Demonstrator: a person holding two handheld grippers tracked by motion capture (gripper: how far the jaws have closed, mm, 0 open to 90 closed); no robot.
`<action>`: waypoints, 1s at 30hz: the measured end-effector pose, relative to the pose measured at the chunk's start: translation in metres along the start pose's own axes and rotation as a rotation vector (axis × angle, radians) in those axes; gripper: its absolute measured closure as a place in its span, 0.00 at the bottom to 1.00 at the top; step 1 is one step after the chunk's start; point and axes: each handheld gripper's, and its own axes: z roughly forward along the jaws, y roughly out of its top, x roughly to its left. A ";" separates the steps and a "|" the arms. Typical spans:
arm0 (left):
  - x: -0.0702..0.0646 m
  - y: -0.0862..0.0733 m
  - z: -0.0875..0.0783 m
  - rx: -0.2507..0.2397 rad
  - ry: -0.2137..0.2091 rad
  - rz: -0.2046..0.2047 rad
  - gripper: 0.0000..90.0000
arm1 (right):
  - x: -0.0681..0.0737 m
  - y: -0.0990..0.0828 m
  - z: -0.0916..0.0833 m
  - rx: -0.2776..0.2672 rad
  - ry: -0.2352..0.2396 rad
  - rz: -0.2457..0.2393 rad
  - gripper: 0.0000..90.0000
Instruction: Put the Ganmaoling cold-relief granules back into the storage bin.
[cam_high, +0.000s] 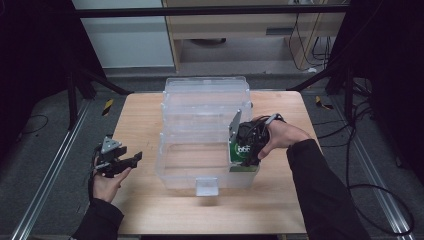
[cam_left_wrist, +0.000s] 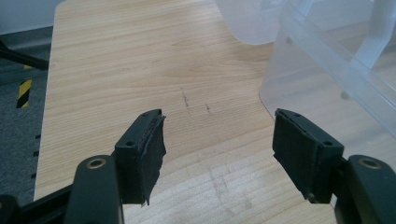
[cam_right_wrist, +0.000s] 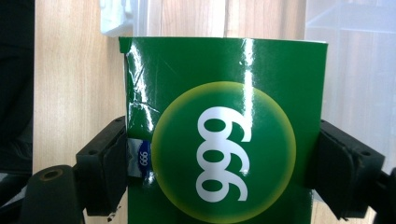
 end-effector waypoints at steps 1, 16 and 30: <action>0.000 0.000 0.000 0.000 0.000 0.000 0.37 | 0.000 0.000 0.001 0.001 -0.002 -0.001 0.19; 0.000 0.000 0.000 0.002 0.000 0.000 0.37 | 0.000 0.004 0.020 0.051 0.015 -0.016 0.19; 0.000 0.000 0.001 0.005 -0.001 0.006 0.37 | -0.001 -0.003 0.038 0.047 0.031 -0.002 0.19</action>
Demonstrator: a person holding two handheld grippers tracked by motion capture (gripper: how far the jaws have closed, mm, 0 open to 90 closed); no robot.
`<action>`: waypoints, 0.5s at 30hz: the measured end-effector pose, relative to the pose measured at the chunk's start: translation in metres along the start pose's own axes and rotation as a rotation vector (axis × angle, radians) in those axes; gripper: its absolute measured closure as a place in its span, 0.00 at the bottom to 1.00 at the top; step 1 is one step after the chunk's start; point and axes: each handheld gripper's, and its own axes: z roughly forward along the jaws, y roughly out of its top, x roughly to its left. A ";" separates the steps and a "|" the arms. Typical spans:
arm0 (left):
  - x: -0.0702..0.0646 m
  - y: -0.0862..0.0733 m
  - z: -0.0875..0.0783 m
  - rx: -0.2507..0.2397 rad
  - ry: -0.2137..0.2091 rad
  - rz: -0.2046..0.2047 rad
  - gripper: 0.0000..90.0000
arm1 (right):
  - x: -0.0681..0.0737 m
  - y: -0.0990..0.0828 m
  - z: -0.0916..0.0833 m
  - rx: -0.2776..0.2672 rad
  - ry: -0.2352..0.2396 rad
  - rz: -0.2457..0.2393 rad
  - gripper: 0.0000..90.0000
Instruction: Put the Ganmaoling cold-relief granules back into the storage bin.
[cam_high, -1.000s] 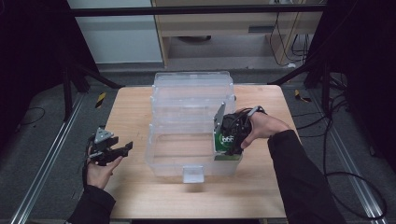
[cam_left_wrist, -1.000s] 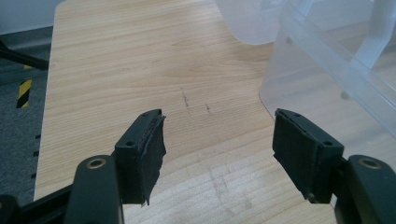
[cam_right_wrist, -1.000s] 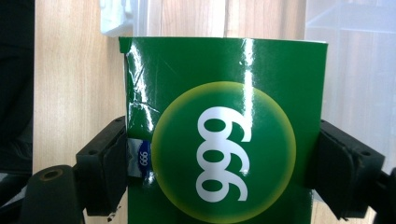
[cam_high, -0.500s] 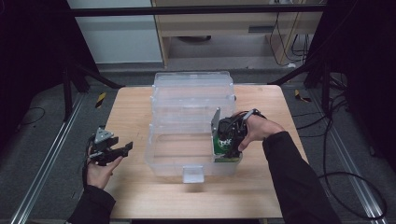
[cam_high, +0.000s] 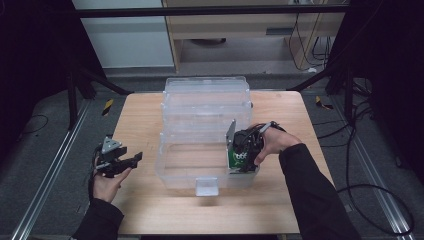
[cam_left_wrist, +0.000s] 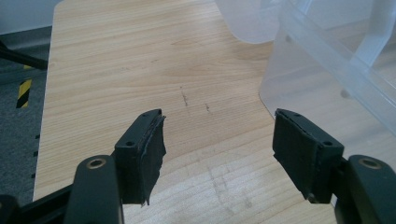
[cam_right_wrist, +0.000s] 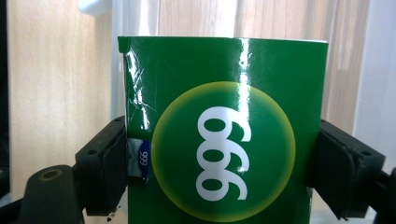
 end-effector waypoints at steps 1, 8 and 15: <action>0.000 0.000 0.000 0.001 0.000 0.000 0.37 | 0.000 0.000 0.001 0.005 0.004 0.004 0.19; 0.000 0.000 0.000 -0.001 -0.002 -0.001 0.37 | 0.001 0.000 0.006 -0.007 -0.001 -0.008 0.19; -0.001 0.000 0.001 0.005 -0.003 0.002 0.37 | 0.004 -0.003 0.008 -0.032 -0.012 0.005 0.18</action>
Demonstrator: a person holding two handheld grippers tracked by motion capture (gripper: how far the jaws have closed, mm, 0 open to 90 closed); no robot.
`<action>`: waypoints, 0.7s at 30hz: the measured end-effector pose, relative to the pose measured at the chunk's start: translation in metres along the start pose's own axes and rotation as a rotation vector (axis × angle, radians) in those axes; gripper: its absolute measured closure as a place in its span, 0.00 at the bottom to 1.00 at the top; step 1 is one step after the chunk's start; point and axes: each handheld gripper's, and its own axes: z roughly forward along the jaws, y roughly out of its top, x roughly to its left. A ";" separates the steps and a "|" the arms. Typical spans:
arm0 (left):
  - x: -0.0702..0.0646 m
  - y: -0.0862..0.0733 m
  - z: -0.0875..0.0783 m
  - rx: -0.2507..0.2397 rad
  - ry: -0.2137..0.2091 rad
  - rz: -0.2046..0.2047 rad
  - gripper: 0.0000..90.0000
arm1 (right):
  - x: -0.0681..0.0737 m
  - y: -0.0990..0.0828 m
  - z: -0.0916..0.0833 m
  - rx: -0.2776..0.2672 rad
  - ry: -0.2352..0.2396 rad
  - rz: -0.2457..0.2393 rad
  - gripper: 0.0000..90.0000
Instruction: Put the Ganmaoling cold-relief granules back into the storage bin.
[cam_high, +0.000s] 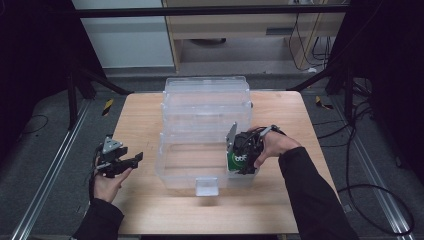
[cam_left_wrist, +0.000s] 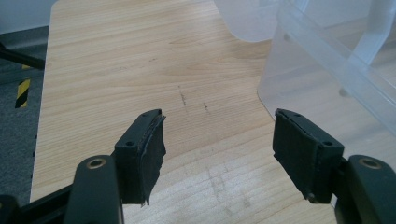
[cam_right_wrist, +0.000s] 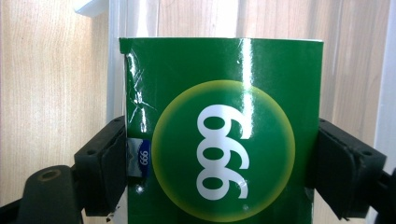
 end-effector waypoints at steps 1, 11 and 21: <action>0.000 0.000 0.000 0.001 0.000 0.001 0.37 | 0.000 0.000 0.000 0.000 0.000 0.000 0.18; 0.000 0.000 -0.001 -0.004 -0.001 0.001 0.37 | 0.001 0.001 -0.001 0.018 -0.013 0.024 0.18; 0.001 0.000 -0.001 -0.003 -0.001 0.000 0.37 | 0.001 0.001 -0.003 0.032 -0.025 0.038 0.17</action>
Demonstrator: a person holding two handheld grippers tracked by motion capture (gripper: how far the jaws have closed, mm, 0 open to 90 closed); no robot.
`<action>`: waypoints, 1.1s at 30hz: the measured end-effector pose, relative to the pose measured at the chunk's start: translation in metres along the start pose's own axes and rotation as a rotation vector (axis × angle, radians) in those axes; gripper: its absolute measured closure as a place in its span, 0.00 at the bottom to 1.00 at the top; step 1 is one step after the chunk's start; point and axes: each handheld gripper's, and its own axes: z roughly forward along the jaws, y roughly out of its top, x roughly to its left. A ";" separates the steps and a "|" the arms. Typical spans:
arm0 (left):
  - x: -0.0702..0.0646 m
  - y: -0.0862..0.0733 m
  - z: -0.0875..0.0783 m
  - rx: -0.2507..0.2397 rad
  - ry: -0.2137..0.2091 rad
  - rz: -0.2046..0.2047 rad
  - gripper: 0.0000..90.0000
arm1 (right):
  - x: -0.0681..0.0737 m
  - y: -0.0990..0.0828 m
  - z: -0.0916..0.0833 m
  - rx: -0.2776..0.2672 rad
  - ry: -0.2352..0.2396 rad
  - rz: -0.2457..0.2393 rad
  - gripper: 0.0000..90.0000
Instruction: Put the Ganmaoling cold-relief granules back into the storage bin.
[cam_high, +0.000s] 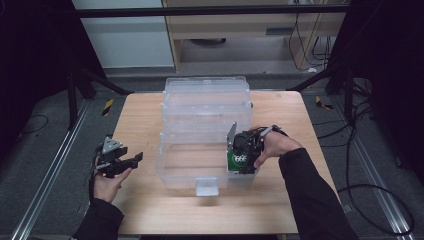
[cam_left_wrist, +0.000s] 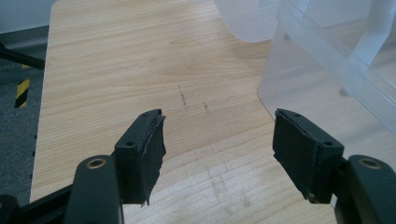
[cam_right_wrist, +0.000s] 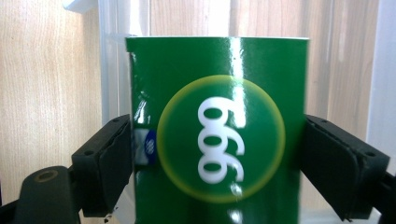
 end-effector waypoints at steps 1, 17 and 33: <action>0.000 0.000 0.000 0.000 0.000 0.000 0.37 | 0.000 0.000 -0.002 -0.008 0.000 0.004 0.17; -0.001 0.001 -0.001 -0.006 -0.006 0.002 0.37 | 0.014 -0.010 -0.038 -0.111 -0.108 0.102 0.22; -0.001 0.002 -0.002 -0.013 -0.010 0.001 0.38 | 0.035 -0.004 -0.047 -0.172 -0.110 0.158 0.32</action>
